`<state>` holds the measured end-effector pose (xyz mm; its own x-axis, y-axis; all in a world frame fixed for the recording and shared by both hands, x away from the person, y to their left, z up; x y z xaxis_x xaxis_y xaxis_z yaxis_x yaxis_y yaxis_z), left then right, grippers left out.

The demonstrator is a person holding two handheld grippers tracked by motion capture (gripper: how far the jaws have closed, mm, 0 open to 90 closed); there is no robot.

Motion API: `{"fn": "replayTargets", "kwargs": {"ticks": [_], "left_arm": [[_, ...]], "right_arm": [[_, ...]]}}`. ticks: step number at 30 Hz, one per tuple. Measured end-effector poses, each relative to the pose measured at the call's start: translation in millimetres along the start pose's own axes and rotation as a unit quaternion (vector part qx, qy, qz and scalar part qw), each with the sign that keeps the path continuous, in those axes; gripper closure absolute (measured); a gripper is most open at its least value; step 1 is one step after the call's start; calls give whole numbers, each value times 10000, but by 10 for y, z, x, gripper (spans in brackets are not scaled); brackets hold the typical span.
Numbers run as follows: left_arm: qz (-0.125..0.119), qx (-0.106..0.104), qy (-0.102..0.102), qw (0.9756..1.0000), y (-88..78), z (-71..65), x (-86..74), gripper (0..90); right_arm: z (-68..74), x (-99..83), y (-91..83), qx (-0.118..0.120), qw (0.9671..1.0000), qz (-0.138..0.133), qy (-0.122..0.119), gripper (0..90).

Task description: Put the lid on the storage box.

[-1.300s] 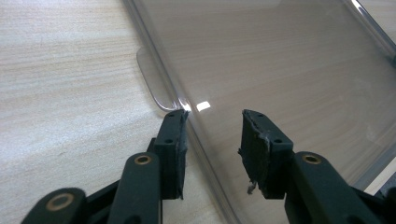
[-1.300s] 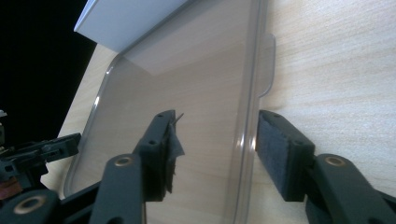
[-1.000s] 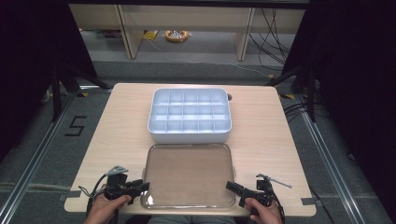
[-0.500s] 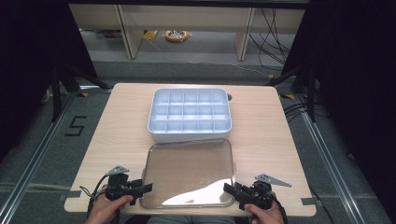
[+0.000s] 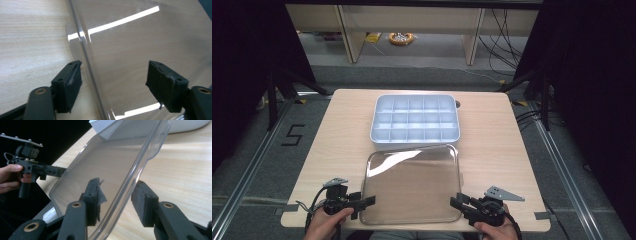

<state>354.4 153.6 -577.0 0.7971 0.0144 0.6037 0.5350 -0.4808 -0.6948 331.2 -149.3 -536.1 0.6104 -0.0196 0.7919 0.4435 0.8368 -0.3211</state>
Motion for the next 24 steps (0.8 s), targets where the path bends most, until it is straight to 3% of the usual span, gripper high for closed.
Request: {"fn": "replayTargets", "kwargs": {"ticks": [1,2,3,7,8,10,13,14,19,20,21,22,23,24], "left_arm": [[0,0,0,10000,0,0,0,261],[-4,4,5,10000,-2,5,1,261],[-6,-5,-21,10000,-3,4,2,257],[6,-10,-57,10000,-6,10,3,253],[0,-16,-96,10000,-6,10,7,253],[14,-22,-109,9999,-7,11,7,234],[11,-20,-110,9999,-7,11,6,233],[27,-28,-114,9999,-9,12,6,233],[35,-21,-144,9999,-9,8,6,214],[28,-19,-168,9999,-10,9,8,214],[56,0,-196,9998,-16,13,3,215],[73,6,-185,9998,-20,6,-6,214],[101,-16,-171,9998,-25,-9,-19,214],[122,-45,-162,9998,-29,-19,-29,215]], "right_arm": [[0,0,0,0,10000,0,0,601],[50,-18,-12,8,9997,77,217,601],[19,3,-6,-11,10000,34,-48,601],[30,5,-7,47,9999,1,-95,601],[65,-1,-9,73,10000,27,12,601],[63,27,-11,80,9996,-39,-250,601],[78,32,-16,123,9996,-31,-240,601],[107,18,-17,147,9999,-8,-61,601],[130,43,-24,192,9995,-17,-265,601],[109,47,-22,143,9991,-9,-409,601],[131,32,-15,159,9994,5,-316,602],[92,7,-19,58,9986,144,-499,603],[94,6,-11,30,9985,143,-528,606],[159,-11,-8,193,9991,157,-334,609]]}}
Point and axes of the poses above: each handheld gripper's, and its own axes: y roughly forward along the jaws, x roughly out of its top, z roughly to its left, the point moved 10 cm from there along y, roughly forward along the jaws, and after that the axes turned 8 degrees about x, right-handed, at the moved point
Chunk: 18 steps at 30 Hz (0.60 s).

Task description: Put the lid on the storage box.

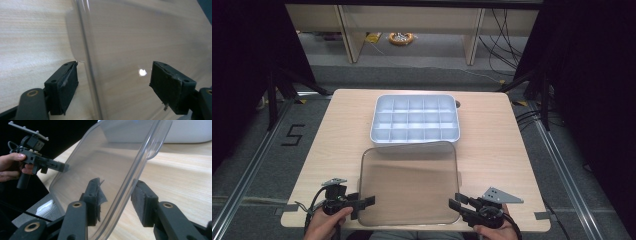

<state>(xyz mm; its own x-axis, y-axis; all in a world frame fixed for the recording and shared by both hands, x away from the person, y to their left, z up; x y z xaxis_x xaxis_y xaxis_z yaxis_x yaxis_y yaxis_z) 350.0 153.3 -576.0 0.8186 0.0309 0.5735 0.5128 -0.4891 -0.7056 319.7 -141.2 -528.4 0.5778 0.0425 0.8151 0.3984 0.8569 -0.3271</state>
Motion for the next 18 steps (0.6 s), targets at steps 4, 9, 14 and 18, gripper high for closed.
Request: {"fn": "replayTargets", "kwargs": {"ticks": [4,9,14,18], "left_arm": [[34,27,48,10000,-9,-6,-23,319],[-84,-78,-11,9999,-71,37,14,450],[-283,-24,184,9994,-103,13,61,522],[-385,12,370,9986,-126,-14,77,535]], "right_arm": [[-16,-16,24,-52,10000,-28,69,610],[-116,-32,32,-163,9999,8,-31,611],[-182,-86,17,-375,9988,150,287,621],[-220,-103,21,-475,9980,178,381,623]]}}
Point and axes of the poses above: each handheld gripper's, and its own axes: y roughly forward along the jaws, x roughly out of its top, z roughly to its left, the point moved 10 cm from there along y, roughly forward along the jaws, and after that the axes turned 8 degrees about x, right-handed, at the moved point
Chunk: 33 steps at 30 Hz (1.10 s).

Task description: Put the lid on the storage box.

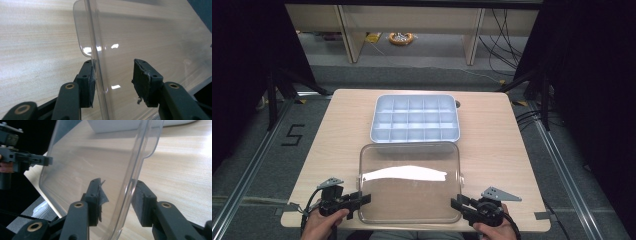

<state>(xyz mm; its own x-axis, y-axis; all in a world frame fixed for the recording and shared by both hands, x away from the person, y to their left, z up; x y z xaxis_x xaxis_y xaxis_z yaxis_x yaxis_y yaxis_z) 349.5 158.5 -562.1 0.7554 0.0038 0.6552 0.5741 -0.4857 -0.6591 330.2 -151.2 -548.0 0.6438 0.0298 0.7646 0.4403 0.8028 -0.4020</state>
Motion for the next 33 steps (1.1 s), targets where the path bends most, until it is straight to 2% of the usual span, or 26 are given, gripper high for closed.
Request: {"fn": "replayTargets", "kwargs": {"ticks": [1,2,3,4,5,6,7,8,9,10,11,12,13,14,18,19,21,22,23,24,26,28,30,31,33], "left_arm": [[-41,28,84,10000,-6,-8,9,538],[-92,51,152,9998,-11,-22,25,541],[-122,93,235,9996,-26,-36,32,555],[-122,93,235,9996,-26,-36,32,557],[-126,133,284,9994,-32,-41,35,557],[-138,153,306,9993,-35,-48,42,558],[-160,160,339,9992,-39,-50,56,562],[-218,170,325,9991,-40,-57,87,576],[-231,176,319,9991,-42,-59,103,579],[-231,176,319,9991,-42,-59,103,583],[-244,181,336,9990,-43,-57,124,583],[-272,183,319,9990,-42,-60,150,586],[-301,167,312,9989,-43,-63,185,589],[-331,181,296,9988,-43,-63,210,592],[-481,171,286,9983,-61,-77,362,598],[-488,216,313,9981,-60,-73,412,599],[-557,236,338,9976,-38,-73,497,595],[-560,252,312,9976,-34,-68,536,595],[-596,239,303,9975,-25,-67,580,595],[-645,261,250,9973,-18,-63,660,596],[-692,295,234,9969,-14,-62,720,595],[-755,328,238,9963,2,-70,844,594],[-775,311,211,9963,12,-74,892,595],[-811,338,175,9960,29,-71,958,596],[-851,337,153,9957,54,-55,1054,596]], "right_arm": [[-5,-4,4,-22,10000,16,-9,623],[2,-15,6,-97,9999,19,101,623],[-50,-21,-8,-247,9996,116,-58,626],[-50,-21,-8,-247,9996,116,-58,626],[-8,-43,-4,-193,9994,157,225,626],[-89,-22,-4,-340,9993,122,-92,629],[-40,-30,2,-305,9991,127,273,632],[-94,25,25,-356,9994,-34,2,633],[-102,25,6,-400,9992,79,35,637],[-102,25,6,-400,9992,79,35,637],[-89,58,23,-361,9993,-63,107,639],[-118,76,20,-395,9992,-28,-36,639],[-123,92,16,-462,9989,-28,38,639],[-116,122,31,-422,9990,-90,102,640],[-156,223,37,-451,9989,-127,57,638],[-154,260,44,-424,9990,-153,77,638],[-183,357,63,-517,9985,-191,33,636],[-185,406,68,-539,9983,-223,47,636],[-212,513,79,-564,9980,-288,-54,635],[-221,549,79,-582,9978,-293,-77,633],[-225,600,93,-578,9977,-348,-93,632],[-252,720,108,-702,9969,-338,-79,627],[-271,789,116,-639,9969,-443,-150,627],[-318,893,130,-713,9963,-452,-142,626],[-353,933,142,-789,9956,-463,-189,626]]}}
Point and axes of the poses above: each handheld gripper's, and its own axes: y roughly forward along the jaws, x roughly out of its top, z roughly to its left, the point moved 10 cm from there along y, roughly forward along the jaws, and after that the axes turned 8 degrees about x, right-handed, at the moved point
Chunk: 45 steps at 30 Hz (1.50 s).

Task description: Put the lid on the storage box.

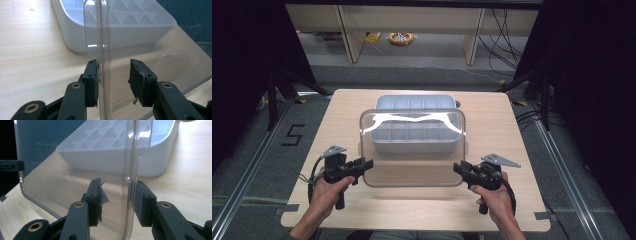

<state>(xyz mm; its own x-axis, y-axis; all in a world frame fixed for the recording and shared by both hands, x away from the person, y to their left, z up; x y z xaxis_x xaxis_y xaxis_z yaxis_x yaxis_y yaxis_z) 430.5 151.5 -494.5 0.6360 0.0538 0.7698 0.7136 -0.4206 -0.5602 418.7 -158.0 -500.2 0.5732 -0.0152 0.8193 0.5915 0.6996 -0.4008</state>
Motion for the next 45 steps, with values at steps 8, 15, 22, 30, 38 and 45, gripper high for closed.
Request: {"fn": "replayTargets", "kwargs": {"ticks": [8,15,22,30,38,45], "left_arm": [[-69,115,-93,9999,181,39,448,584],[-229,283,-189,9992,340,88,842,568],[-232,417,-325,9983,478,119,1058,554],[-155,502,-476,9975,673,173,1156,548],[18,622,-736,9953,865,283,1120,539],[139,694,-791,9943,979,335,1090,526]], "right_arm": [[-123,502,167,-61,9998,-173,43,616],[-250,882,345,-165,9994,-286,100,606],[-339,1086,445,-271,9988,-314,247,598],[-494,1173,584,-408,9978,-339,406,586],[-629,1127,758,-535,9967,-206,578,576],[-694,1116,830,-696,9957,-164,591,571]]}}
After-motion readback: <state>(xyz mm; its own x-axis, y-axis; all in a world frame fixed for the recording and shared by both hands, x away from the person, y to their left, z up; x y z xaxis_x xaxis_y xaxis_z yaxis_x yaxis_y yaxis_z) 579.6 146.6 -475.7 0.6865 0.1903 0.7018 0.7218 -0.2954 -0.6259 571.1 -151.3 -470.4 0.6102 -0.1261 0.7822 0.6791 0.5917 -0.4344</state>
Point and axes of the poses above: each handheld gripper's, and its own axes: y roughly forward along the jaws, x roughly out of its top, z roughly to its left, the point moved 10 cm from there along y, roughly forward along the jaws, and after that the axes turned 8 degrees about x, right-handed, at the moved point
